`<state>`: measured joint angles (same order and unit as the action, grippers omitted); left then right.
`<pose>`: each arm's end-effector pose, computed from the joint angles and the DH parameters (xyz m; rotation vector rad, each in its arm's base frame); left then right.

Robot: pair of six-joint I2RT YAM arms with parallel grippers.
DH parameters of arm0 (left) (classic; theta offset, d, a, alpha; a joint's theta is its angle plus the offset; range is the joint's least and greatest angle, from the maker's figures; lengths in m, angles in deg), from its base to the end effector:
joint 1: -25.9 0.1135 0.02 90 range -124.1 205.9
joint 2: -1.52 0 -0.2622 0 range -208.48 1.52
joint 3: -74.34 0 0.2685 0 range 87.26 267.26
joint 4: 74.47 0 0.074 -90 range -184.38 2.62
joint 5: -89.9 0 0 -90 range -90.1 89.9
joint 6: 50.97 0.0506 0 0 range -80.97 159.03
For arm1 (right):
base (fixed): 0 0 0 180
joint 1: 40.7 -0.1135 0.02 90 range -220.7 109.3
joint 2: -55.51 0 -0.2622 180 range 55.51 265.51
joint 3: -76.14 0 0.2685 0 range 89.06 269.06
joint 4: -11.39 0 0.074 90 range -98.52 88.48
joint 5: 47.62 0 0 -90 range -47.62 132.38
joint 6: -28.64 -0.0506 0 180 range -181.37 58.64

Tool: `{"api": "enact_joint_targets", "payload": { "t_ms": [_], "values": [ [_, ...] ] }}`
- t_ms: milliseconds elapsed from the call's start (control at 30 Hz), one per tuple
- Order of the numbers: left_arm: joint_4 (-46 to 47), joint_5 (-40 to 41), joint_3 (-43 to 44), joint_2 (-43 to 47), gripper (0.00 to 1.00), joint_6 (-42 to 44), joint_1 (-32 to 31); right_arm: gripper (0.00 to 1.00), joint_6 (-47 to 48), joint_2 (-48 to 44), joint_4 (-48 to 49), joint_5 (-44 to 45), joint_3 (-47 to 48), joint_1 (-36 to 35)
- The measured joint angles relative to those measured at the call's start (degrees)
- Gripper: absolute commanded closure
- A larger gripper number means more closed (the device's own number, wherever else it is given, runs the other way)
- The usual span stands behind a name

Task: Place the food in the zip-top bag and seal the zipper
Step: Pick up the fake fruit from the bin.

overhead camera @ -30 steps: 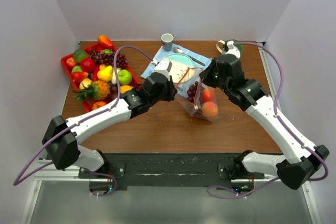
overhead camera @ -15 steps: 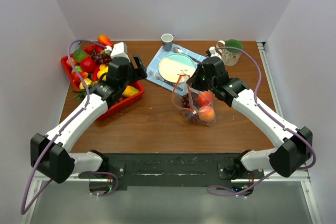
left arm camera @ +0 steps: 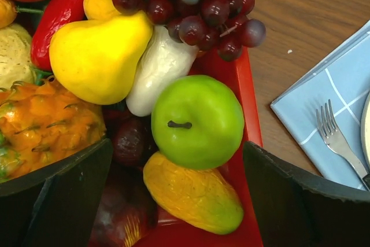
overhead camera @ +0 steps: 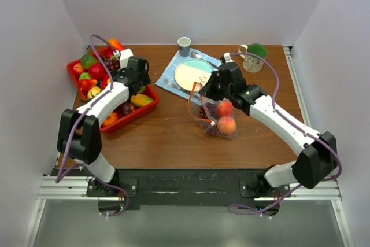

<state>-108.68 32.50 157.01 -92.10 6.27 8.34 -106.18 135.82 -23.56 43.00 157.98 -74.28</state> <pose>0.3728 -0.0894 0.2415 -0.5546 2.1476 0.1966 0.2904 0.1922 0.3105 0.2278 2.2474 0.7589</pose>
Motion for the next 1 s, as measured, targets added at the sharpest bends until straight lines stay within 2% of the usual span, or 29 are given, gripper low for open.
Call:
{"api": "enact_joint_targets", "payload": {
  "t_ms": [533, 700, 767, 867, 900, 1000],
  "values": [
    [5.1, -3.9, 3.1, -9.6, 0.00, 0.7, 3.3, 1.00, -0.5, 1.1, 0.6, -1.3, -0.1, -0.1],
    [7.2, -6.1, 3.1, -10.3, 0.07, 0.6, 3.3, 1.00, -0.5, 1.0, 0.0, -1.1, -0.1, -0.1],
    [7.7, -6.4, 2.8, -10.3, 0.16, 0.5, 3.3, 1.00, -0.5, 1.0, -0.3, -0.6, 0.0, -0.1],
    [9.4, -6.5, 1.9, -10.1, 0.36, 0.3, 3.8, 1.00, -0.5, 0.9, -0.9, -0.1, 0.0, -0.1],
    [9.9, -6.7, 1.5, -9.8, 0.49, 0.2, 4.0, 1.00, -0.5, 0.9, -1.2, 0.0, 0.2, -0.1],
    [10.7, -7.6, 0.2, -9.0, 0.65, 0.2, 4.0, 1.00, -0.3, 0.6, -1.5, 0.3, 0.6, -0.1]
  ]
}}
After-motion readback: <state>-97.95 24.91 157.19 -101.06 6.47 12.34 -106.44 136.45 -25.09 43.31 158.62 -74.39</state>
